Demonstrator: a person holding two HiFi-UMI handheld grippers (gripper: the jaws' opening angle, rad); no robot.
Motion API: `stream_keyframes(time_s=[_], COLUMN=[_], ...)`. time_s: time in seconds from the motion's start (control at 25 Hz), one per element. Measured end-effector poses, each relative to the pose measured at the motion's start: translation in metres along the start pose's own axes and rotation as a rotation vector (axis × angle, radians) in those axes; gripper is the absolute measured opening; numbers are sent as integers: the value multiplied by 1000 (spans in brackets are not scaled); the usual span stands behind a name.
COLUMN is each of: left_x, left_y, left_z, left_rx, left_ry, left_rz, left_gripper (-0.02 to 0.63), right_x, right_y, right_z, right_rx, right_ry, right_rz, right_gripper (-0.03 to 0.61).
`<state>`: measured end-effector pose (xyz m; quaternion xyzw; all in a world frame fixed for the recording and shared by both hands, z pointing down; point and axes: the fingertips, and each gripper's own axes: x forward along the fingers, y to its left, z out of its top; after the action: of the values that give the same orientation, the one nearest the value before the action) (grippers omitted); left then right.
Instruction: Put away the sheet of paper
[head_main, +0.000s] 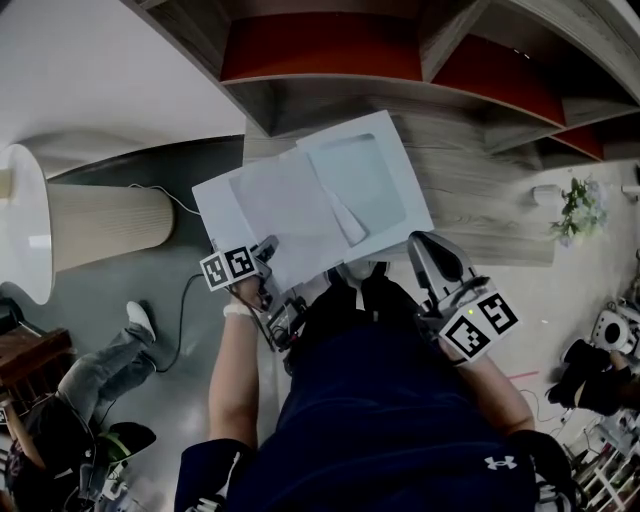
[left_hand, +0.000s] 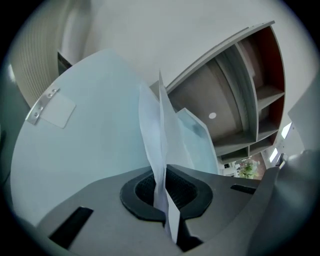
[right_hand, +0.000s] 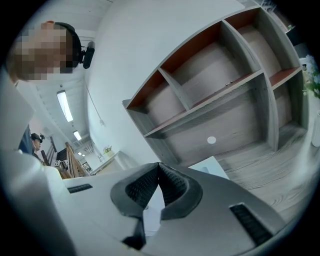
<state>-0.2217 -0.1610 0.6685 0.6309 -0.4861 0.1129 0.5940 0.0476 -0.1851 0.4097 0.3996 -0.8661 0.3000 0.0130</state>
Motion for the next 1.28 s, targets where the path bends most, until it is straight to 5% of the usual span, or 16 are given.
stream_keyframes(time_s=[0.44,0.96,1.12,1.28], left_x=[22,74,85,100], left_y=[-15,-50,-64,-89], left_z=[12,13,23,19], left_rx=[125,-34,-49,-23], left_ry=[85,60,-9,17], left_rz=[0,-157,-176,-209], left_gripper=[15,18,138,158], right_x=[-6,-13,-14,-16], right_y=[-16,-29,-32,-35], right_z=[0,-4,-4,-4], right_rx=[25,45,48,56], right_ry=[4,-3,-3,-3], right_rz=[-10,-42,-54,-65], right_gripper=[6,6,6,6])
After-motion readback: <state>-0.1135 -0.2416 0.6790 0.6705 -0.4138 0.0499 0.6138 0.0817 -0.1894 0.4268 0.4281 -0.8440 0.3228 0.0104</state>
